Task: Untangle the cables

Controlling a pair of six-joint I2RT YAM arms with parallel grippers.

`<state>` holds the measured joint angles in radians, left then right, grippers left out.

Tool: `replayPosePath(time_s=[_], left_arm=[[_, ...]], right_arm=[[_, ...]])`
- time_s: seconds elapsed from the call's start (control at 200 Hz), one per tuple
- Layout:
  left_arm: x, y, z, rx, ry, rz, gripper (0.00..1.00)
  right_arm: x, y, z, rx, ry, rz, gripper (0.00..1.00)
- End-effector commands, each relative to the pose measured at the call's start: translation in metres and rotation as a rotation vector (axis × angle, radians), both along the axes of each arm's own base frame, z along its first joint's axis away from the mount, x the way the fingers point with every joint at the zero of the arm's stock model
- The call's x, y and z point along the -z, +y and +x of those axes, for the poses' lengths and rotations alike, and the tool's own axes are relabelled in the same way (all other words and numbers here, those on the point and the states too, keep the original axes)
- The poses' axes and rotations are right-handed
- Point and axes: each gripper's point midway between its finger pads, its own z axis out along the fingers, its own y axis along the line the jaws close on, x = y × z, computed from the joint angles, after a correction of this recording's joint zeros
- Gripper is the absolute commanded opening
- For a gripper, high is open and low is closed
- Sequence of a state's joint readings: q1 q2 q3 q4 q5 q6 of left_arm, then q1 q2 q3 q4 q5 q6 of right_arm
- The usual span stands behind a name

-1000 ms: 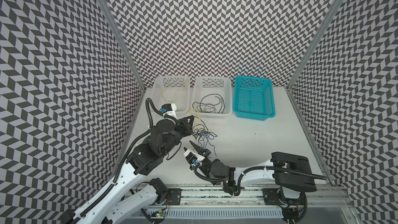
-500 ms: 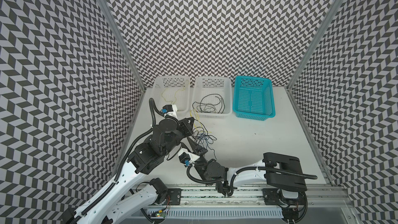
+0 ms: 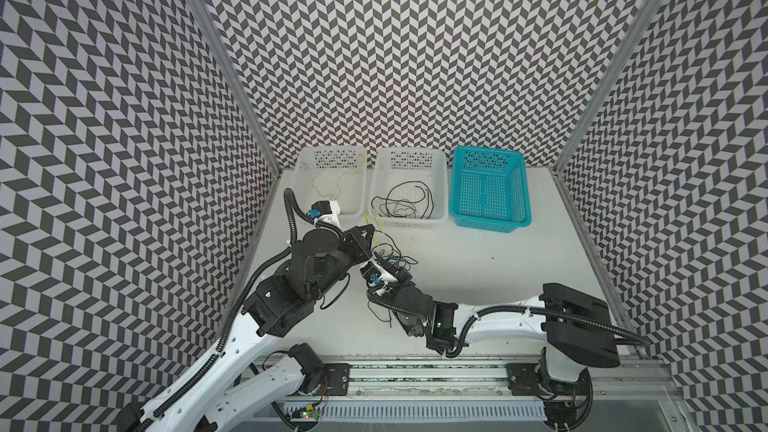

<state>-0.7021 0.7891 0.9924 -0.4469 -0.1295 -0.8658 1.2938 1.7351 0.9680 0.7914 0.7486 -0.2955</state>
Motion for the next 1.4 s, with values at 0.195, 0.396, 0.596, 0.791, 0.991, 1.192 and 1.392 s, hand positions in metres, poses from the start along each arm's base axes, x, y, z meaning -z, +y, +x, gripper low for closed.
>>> replayPosePath(time_s=[0.195, 0.396, 0.596, 0.791, 0.991, 1.192, 1.392], left_arm=[[-0.023, 0.000, -0.003, 0.002, -0.031, -0.049, 0.00], [-0.025, -0.004, -0.004, 0.016, -0.029, -0.064, 0.00], [-0.026, -0.006, -0.003, 0.022, -0.029, -0.068, 0.00], [-0.027, -0.007, -0.004, 0.024, -0.032, -0.071, 0.00], [-0.028, -0.009, -0.004, 0.032, -0.029, -0.082, 0.00], [-0.033, -0.003, -0.007, 0.016, -0.045, -0.084, 0.00], [-0.039, 0.011, -0.011, -0.024, -0.081, -0.067, 0.00]], right_arm=[[-0.001, -0.004, 0.004, -0.052, 0.093, 0.113, 0.31], [0.003, -0.018, 0.021, -0.048, 0.133, 0.160, 0.29], [0.006, -0.007, 0.024, -0.059, 0.090, 0.084, 0.32], [0.016, -0.016, 0.033, 0.011, 0.124, 0.119, 0.38], [0.036, -0.042, 0.066, 0.036, 0.285, 0.286, 0.37], [0.040, -0.069, 0.081, 0.065, 0.329, 0.375, 0.27], [0.061, -0.104, 0.084, 0.151, 0.374, 0.425, 0.14]])
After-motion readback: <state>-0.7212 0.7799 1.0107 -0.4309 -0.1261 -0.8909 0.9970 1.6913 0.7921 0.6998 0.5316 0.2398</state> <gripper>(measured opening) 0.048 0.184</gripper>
